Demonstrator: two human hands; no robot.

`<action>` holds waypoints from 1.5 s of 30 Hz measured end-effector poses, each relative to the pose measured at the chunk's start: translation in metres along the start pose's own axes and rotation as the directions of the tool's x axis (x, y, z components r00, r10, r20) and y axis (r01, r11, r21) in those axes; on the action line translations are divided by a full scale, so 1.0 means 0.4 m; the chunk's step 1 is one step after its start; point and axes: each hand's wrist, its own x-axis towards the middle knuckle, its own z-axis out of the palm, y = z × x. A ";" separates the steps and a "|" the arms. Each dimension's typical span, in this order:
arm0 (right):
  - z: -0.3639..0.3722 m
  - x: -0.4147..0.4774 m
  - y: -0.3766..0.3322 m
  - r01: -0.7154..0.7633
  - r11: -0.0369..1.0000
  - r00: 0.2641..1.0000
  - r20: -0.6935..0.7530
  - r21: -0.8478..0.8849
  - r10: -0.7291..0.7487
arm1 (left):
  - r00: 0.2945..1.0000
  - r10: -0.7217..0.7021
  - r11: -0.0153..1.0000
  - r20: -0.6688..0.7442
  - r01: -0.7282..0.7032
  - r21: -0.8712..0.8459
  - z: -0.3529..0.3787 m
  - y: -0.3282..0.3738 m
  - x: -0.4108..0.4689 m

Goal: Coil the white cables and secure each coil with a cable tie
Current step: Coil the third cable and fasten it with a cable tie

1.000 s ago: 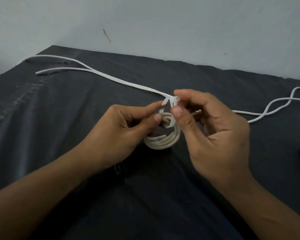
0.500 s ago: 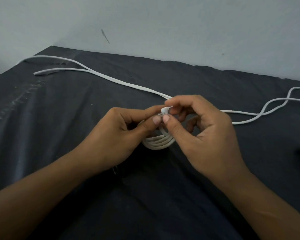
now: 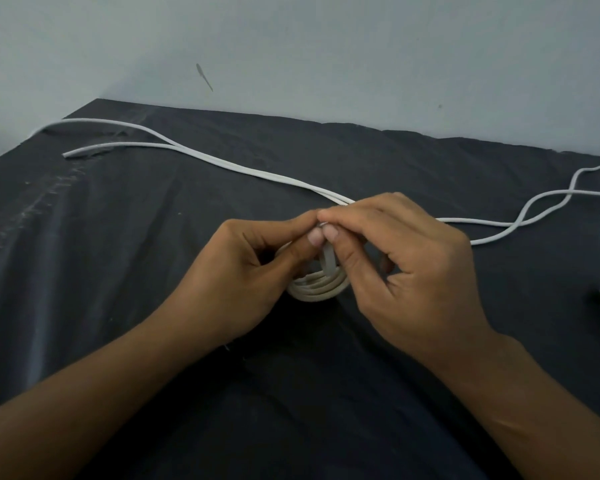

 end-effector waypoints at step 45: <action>-0.032 -0.012 0.036 -0.448 0.870 0.844 0.416 0.204 0.337 | 0.939 -0.329 0.833 -0.099 0.240 -0.498 -0.005 -0.020 0.017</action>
